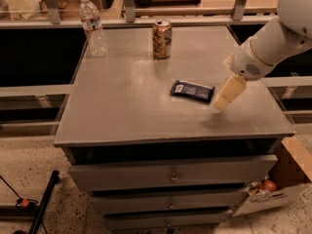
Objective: Pick rxbar blueberry
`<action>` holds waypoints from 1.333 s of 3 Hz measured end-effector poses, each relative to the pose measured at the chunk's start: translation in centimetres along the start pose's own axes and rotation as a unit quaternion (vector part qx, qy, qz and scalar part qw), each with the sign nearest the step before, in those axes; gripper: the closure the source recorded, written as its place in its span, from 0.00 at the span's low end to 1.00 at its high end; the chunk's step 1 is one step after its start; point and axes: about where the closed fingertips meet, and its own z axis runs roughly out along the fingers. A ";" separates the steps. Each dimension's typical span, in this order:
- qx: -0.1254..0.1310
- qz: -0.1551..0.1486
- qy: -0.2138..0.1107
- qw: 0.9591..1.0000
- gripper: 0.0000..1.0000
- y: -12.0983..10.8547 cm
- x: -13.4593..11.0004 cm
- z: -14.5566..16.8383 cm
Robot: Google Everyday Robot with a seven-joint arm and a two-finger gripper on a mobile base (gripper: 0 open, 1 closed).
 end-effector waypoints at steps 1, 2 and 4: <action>-0.019 -0.003 -0.024 1.000 0.18 0.1 -0.6 1.7; -0.033 -0.002 -0.038 0.999 0.23 0.3 -0.8 3.0; -0.046 -0.004 -0.049 0.998 0.62 0.7 -1.1 4.0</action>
Offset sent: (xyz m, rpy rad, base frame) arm 0.0106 0.0250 -0.0307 0.1291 0.0331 0.0550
